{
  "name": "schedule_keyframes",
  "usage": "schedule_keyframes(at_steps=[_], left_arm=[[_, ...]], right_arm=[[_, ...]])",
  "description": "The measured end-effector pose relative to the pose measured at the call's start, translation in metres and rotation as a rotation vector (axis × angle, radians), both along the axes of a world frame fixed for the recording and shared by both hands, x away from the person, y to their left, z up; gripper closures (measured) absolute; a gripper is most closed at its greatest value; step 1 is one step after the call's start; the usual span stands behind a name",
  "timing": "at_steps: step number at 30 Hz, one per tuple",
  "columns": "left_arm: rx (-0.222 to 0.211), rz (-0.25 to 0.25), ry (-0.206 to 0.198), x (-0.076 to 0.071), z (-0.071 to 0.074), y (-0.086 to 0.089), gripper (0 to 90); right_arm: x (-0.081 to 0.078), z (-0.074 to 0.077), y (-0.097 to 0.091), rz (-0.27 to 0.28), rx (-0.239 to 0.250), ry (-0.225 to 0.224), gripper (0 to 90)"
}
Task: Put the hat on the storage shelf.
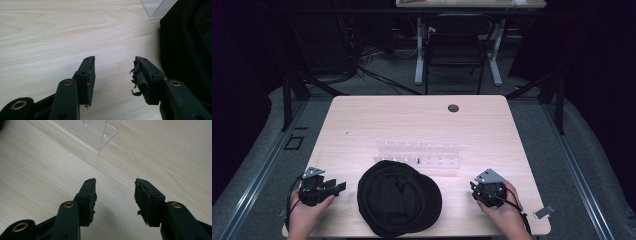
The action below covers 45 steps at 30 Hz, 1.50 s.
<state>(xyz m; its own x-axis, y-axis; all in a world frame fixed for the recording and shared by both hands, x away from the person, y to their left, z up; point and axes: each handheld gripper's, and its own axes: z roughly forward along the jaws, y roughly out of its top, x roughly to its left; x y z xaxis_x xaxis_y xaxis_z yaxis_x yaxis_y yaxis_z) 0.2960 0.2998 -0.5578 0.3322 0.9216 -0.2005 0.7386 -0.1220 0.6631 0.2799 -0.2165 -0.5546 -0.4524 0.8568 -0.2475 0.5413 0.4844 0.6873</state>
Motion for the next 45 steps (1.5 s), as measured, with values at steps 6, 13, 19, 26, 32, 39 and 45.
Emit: schedule_keyframes(at_steps=[6, 13, 19, 26, 32, 39, 45], left_arm=[[-0.016, -0.019, 0.006, 0.0, 0.003, -0.006, 56.5], [-0.088, -0.071, 0.031, 0.001, 0.015, -0.016, 57.5], [-0.079, -0.096, 0.06, 0.006, 0.032, -0.024, 56.6], [-0.081, -0.133, 0.171, 0.017, 0.039, -0.034, 53.7], [-0.11, -0.162, 0.303, 0.033, 0.048, -0.036, 55.2], [-0.048, -0.178, 0.385, 0.045, 0.053, -0.042, 57.4], [-0.004, -0.173, 0.424, 0.054, 0.047, -0.047, 59.3]], right_arm=[[-0.001, 0.002, 0.001, 0.009, 0.015, 0.025, 62.5], [-0.004, 0.008, 0.002, 0.023, 0.05, 0.031, 66.8], [-0.006, 0.009, 0.002, 0.031, 0.066, 0.039, 67.2], [-0.005, 0.01, -0.001, 0.021, 0.093, 0.049, 66.2], [-0.005, 0.01, -0.003, 0.024, 0.109, 0.064, 65.7], [-0.005, 0.009, -0.004, 0.023, 0.134, 0.073, 65.7], [-0.005, 0.009, -0.004, 0.03, 0.138, 0.071, 65.3]])
